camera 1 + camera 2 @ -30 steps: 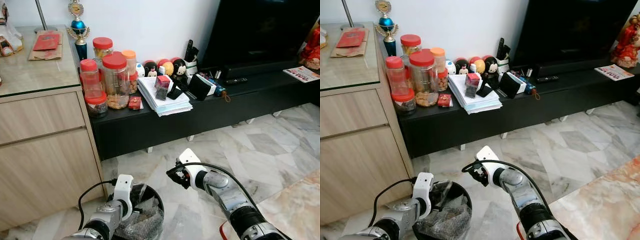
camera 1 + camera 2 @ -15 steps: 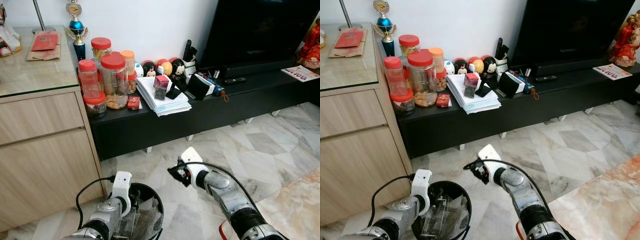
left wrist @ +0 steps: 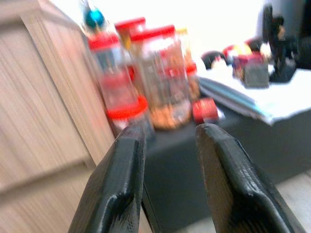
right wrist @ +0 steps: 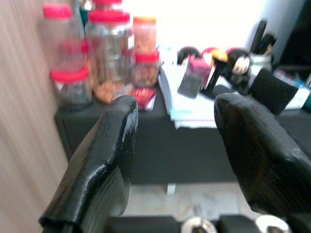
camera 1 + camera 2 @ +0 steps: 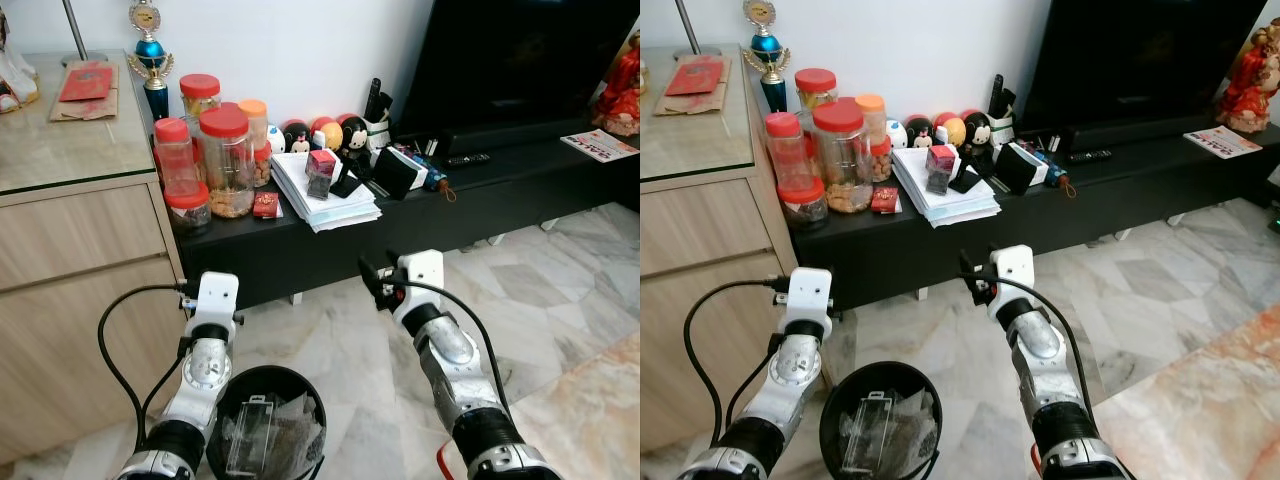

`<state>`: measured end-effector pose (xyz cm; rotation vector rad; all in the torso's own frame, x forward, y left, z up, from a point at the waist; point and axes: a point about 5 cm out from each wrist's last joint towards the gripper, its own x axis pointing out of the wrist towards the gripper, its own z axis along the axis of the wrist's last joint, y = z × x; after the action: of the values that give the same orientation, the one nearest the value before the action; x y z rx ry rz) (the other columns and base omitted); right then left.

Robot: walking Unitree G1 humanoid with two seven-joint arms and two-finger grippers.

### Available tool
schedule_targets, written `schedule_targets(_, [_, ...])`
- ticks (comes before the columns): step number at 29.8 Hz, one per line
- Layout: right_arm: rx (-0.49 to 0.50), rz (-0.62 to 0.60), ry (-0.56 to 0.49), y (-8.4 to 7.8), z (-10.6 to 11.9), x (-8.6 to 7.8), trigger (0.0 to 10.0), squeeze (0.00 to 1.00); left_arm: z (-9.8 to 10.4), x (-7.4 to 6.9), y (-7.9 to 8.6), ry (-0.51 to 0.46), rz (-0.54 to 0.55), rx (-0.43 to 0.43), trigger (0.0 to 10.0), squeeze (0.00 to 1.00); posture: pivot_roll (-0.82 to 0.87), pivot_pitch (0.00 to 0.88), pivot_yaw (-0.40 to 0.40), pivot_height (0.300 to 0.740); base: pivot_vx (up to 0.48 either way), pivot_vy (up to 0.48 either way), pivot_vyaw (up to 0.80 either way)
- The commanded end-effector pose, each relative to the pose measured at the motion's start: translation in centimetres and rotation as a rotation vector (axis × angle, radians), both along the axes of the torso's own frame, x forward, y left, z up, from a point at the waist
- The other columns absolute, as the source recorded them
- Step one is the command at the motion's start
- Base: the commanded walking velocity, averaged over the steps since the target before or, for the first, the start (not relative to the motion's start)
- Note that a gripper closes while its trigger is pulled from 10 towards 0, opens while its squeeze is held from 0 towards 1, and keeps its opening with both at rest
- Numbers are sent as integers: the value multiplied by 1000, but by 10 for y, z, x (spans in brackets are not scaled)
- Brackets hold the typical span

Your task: Picking trash to rubbish bin

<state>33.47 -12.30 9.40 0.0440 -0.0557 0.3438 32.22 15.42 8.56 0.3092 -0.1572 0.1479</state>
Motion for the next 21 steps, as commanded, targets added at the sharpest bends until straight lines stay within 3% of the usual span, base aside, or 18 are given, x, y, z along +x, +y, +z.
schedule_targets(1, [49, -38, -47, -3, 8, 2, 10000, 0, 24, 6, -1, -123, 30, 23, 10000, 0, 203, 0, -133, 740, 0, 0, 0])
schedule_targets(5, [73, -53, -58, -4, 10, 4, 10000, 0, 32, 9, -3, -152, 12, 26, 10000, 0, 204, 0, -129, 740, 0, 0, 0])
schedule_targets(21, [106, -60, -91, -2, 16, 6, 10000, 0, 28, 5, -13, -149, -21, 28, 10000, 0, 203, 0, -122, 740, 0, 0, 0])
